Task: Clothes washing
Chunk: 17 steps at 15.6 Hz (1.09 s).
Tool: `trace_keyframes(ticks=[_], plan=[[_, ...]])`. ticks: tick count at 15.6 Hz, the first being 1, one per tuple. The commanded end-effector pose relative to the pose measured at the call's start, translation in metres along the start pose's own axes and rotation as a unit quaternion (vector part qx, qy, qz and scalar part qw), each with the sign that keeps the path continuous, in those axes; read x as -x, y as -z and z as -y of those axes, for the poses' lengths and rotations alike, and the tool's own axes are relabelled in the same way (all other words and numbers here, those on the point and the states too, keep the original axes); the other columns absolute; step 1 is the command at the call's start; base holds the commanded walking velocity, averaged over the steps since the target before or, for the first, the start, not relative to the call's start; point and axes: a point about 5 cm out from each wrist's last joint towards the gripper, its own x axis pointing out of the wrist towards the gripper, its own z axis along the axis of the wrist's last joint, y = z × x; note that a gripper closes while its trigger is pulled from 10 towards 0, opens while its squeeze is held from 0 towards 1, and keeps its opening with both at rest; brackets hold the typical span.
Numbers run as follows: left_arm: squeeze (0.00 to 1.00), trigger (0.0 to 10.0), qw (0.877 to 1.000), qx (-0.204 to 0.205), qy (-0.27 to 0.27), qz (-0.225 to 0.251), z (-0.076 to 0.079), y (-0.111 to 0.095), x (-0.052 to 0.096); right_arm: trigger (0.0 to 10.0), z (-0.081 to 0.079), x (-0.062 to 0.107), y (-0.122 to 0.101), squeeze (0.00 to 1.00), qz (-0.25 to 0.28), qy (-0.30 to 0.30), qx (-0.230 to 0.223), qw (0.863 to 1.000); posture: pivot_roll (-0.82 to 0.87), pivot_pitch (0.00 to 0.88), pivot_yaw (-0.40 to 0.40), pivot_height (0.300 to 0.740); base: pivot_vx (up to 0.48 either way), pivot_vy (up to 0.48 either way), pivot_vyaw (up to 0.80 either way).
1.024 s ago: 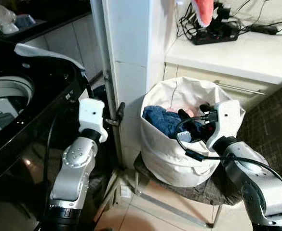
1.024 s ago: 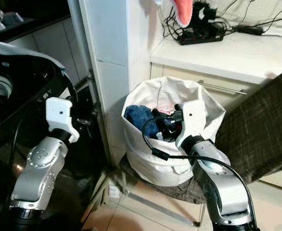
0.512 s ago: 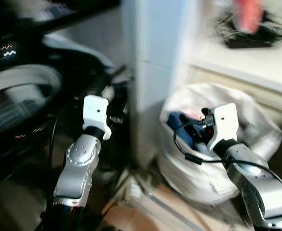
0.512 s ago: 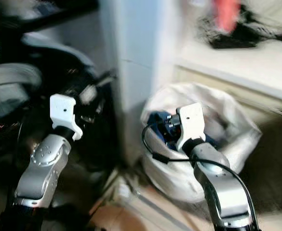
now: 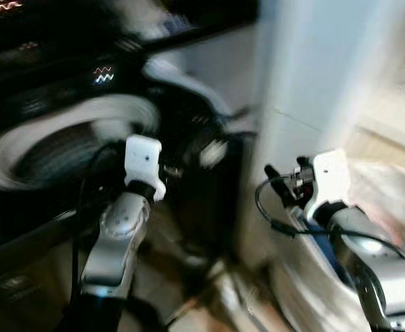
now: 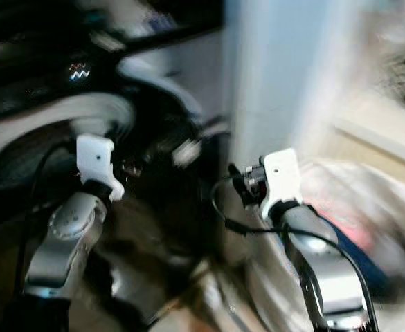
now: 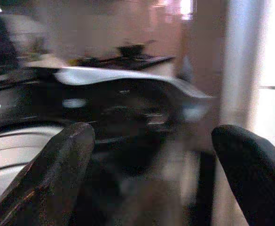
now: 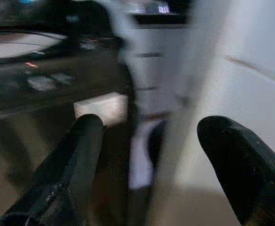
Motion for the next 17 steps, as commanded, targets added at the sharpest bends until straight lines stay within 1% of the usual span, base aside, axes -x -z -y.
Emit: trace_keyframes(ticks=[1, 4, 5, 6, 7, 8, 9, 11, 12, 13, 14, 15, 16, 17], plan=[[0.00, 10.0, 1.000, -0.008, -0.015, -0.003, -0.008, 0.000, 0.001, 10.0, -0.007, -0.002, -0.005, 0.00, 0.011, -0.013, 0.001, 1.000, -0.05, 0.000, 0.032, 0.740, 0.322, 0.000, 0.80], [0.00, 10.0, 1.000, -0.008, -0.015, -0.004, -0.008, 0.000, 0.001, 10.0, -0.008, -0.002, -0.005, 0.00, 0.010, -0.016, 0.007, 1.000, -0.05, 0.000, 0.032, 0.740, 0.322, 0.000, 0.80], [0.00, 10.0, 1.000, 0.008, 0.020, -0.010, -0.004, 0.004, 0.004, 10.0, -0.006, 0.008, -0.010, 0.00, 0.030, 0.025, -0.032, 0.999, -0.08, 0.000, 0.055, 0.740, 0.000, 0.000, -0.80], [0.00, 10.0, 0.999, 0.017, 0.035, -0.011, -0.002, 0.005, 0.005, 10.0, -0.005, 0.014, -0.012, 0.00, 0.037, 0.045, -0.053, 0.997, -0.08, 0.000, 0.055, 0.740, 0.000, 0.000, -0.80], [0.00, 10.0, 0.999, 0.018, 0.034, -0.010, -0.002, 0.005, 0.006, 10.0, -0.005, 0.015, -0.012, 0.00, 0.037, 0.046, -0.053, 0.997, -0.08, 0.000, 0.055, 0.740, 0.000, 0.000, -0.80], [0.00, 10.0, 0.999, 0.020, 0.035, -0.014, -0.002, 0.006, 0.006, 10.0, -0.004, 0.016, -0.012, 0.00, 0.037, 0.048, -0.058, 0.997, -0.08, 0.000, 0.054, 0.740, 0.000, 0.000, 0.00], [0.00, 10.0, 0.999, 0.023, 0.036, -0.012, 0.000, 0.005, 0.006, 10.0, -0.004, 0.016, -0.012, 0.00, 0.039, 0.050, -0.050, 0.997, -0.08, 0.000, 0.054, 0.740, 0.000, 0.000, 0.00], [0.00, 10.0, 0.998, 0.035, 0.054, 0.008, 0.004, -0.002, 0.007, 10.0, 0.000, 0.016, -0.020, 0.00, 0.064, 0.057, -0.059, 0.995, -0.07, 0.000, 0.050, 0.740, 0.000, 0.000, 0.00], [0.00, 10.0, 0.998, 0.035, 0.048, 0.023, 0.002, -0.007, 0.007, 10.0, 0.001, 0.016, -0.023, 0.00, 0.071, 0.055, -0.059, 0.994, -0.07, 0.000, 0.047, 0.740, 0.000, 0.000, 0.00], [0.00, 10.0, 0.996, 0.049, 0.044, 0.053, 0.001, -0.019, 0.006, 10.0, 0.002, 0.016, -0.026, 0.00, 0.080, 0.054, -0.058, 0.994, -0.07, 0.000, 0.042, 0.740, 0.000, 0.000, 0.00], [0.00, 10.0, 0.993, 0.053, 0.051, 0.089, 0.002, -0.035, 0.004, 10.0, 0.007, 0.017, -0.030, 0.00, 0.093, 0.060, -0.059, 0.992, -0.06, 0.000, 0.040, 0.740, 0.000, 0.000, 0.00], [0.00, 10.0, 0.994, 0.046, 0.066, 0.079, 0.005, -0.035, 0.001, 10.0, 0.010, 0.016, -0.030, 0.00, 0.093, 0.063, -0.058, 0.992, -0.06, 0.000, 0.038, 0.740, 0.000, 0.000, 0.00], [0.00, 10.0, 0.994, 0.045, 0.070, 0.071, 0.007, -0.032, 0.002, 10.0, 0.010, 0.016, -0.030, 0.00, 0.090, 0.063, -0.056, 0.992, -0.06, 0.000, 0.040, 0.740, 0.000, 0.000, 0.00], [0.00, 10.0, 0.994, 0.051, 0.064, 0.073, 0.007, -0.033, 0.005, 10.0, 0.010, 0.016, -0.030, 0.00, 0.092, 0.064, -0.058, 0.992, -0.06, 0.000, 0.039, 0.740, 0.000, 0.000, 0.00]])
